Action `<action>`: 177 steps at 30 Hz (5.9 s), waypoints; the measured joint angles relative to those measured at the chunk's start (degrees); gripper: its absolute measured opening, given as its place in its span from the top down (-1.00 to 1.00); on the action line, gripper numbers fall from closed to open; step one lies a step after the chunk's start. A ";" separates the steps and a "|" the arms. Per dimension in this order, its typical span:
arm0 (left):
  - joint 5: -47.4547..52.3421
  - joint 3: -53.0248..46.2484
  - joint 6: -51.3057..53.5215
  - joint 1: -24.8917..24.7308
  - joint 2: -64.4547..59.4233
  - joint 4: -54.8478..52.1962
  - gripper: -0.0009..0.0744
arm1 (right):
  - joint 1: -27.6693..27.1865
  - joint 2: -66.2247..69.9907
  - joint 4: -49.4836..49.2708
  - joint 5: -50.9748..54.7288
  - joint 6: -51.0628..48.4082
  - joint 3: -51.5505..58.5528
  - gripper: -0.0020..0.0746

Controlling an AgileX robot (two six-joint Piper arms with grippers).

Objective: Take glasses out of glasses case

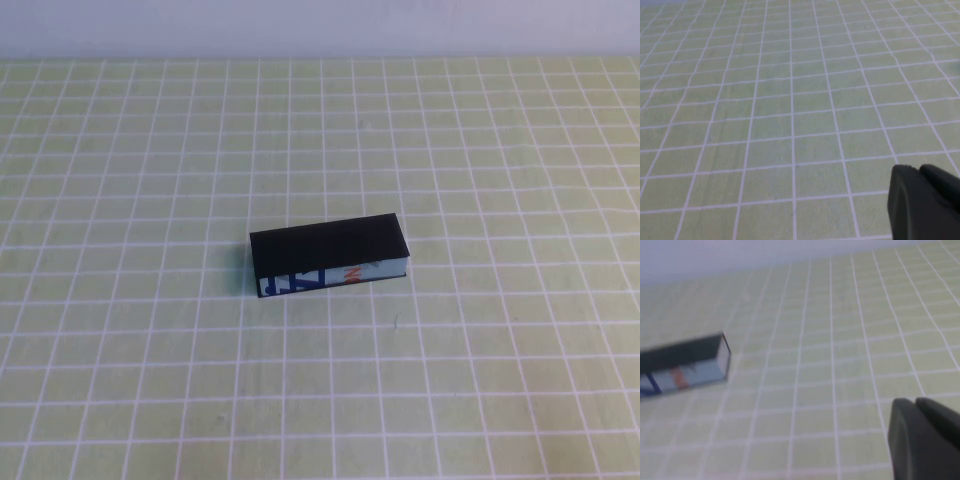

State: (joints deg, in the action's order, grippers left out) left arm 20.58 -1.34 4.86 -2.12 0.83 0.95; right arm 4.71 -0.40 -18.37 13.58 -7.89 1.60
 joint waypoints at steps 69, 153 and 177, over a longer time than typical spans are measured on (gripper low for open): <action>0.00 0.00 0.00 0.00 0.00 0.00 0.99 | 15.84 80.74 -17.45 31.36 -22.69 -62.29 0.99; 40.99 118.18 42.46 -13.00 -139.48 53.15 0.99 | 33.54 83.68 12.23 29.16 -6.57 -67.45 0.99; 47.49 123.60 38.20 -14.20 -141.80 48.38 0.99 | 33.54 85.10 5.26 27.64 -37.52 -67.45 0.94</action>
State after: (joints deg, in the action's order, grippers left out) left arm 68.07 122.26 43.06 -16.32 -140.97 49.32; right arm 38.24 84.70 -13.11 41.23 -45.41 -65.84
